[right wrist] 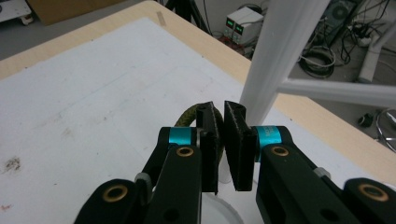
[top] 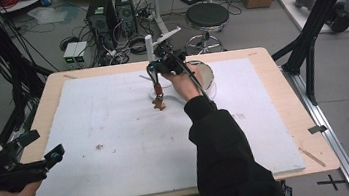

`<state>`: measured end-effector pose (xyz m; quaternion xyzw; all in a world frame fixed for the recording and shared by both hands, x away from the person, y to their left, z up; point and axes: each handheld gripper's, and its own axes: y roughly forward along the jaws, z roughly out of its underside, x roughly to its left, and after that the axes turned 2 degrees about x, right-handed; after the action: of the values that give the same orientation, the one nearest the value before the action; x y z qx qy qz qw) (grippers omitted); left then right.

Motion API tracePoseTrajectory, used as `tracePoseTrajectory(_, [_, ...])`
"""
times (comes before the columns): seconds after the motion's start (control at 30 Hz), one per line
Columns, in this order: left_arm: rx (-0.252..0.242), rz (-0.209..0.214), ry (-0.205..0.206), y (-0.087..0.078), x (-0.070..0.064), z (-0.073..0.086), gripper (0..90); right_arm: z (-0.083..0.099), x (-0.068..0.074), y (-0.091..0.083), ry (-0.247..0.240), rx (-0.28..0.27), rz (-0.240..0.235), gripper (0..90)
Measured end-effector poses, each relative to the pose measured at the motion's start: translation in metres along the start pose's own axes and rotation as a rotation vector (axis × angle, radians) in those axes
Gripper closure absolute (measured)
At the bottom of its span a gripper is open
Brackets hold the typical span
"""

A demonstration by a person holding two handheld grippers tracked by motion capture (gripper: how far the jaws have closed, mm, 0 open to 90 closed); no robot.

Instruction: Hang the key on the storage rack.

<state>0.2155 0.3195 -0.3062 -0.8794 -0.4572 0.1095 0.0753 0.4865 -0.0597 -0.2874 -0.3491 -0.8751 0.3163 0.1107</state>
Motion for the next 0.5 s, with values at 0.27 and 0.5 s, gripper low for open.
tracePoseTrajectory(0.27, [-0.004, -0.013, -0.004, -0.0027, 0.0034, -0.0004, 2.3, 0.0013, -0.0008, 0.0029, 0.002, 0.011, 0.009, 84.6])
tracePoseTrajectory(0.5, [-0.004, -0.017, -0.004, -0.0042, 0.002, -0.0021, 2.3, 0.0036, -0.0014, 0.0, 0.001, 0.015, 0.003, 81.2])
